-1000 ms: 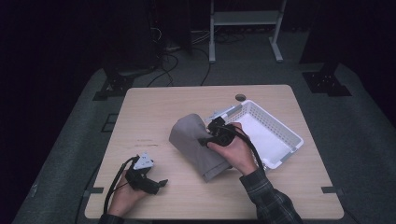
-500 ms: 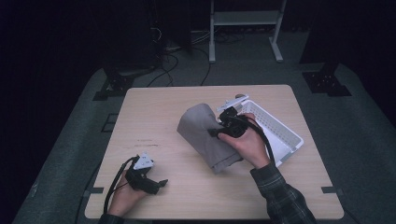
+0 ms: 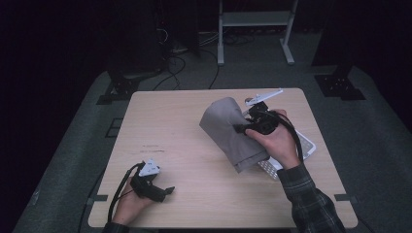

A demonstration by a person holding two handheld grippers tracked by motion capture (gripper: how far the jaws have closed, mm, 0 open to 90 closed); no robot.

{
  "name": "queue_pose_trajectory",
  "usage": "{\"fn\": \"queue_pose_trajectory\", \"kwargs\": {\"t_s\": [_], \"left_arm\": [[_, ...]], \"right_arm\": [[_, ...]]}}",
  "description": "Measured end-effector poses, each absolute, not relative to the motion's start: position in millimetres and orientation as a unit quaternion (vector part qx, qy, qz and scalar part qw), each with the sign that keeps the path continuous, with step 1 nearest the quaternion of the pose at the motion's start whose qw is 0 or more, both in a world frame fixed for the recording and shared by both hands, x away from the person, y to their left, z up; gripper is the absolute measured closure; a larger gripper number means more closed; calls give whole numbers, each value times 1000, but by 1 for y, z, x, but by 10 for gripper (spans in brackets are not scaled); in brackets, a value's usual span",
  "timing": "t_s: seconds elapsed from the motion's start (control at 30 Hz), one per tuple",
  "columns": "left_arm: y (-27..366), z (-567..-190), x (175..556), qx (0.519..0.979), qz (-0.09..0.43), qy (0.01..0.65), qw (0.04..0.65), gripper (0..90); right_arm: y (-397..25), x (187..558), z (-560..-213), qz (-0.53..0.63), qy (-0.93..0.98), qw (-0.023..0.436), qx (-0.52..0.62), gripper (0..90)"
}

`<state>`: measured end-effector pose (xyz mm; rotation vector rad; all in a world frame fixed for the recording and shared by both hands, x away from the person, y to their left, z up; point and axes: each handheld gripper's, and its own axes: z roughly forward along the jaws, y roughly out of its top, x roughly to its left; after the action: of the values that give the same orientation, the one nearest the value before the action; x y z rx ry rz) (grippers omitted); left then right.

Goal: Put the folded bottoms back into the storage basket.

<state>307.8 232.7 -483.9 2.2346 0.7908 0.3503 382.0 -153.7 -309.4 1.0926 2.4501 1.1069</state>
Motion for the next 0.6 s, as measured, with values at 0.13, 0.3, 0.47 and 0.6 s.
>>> {"fn": "queue_pose_trajectory", "kwargs": {"t_s": [0.13,0.3,0.47,0.6], "left_arm": [[233,-484,308,869,137,307,364,0],[233,-484,308,868,137,308,365,0],[233,-484,308,868,137,307,365,0],[233,-484,308,869,137,307,363,0]], "right_arm": [[-165,386,-310,374,836,120,383,627],[-180,390,-313,372,832,121,393,626],[-195,395,-312,367,830,123,403,627],[-207,399,-313,359,830,129,407,626]]}}
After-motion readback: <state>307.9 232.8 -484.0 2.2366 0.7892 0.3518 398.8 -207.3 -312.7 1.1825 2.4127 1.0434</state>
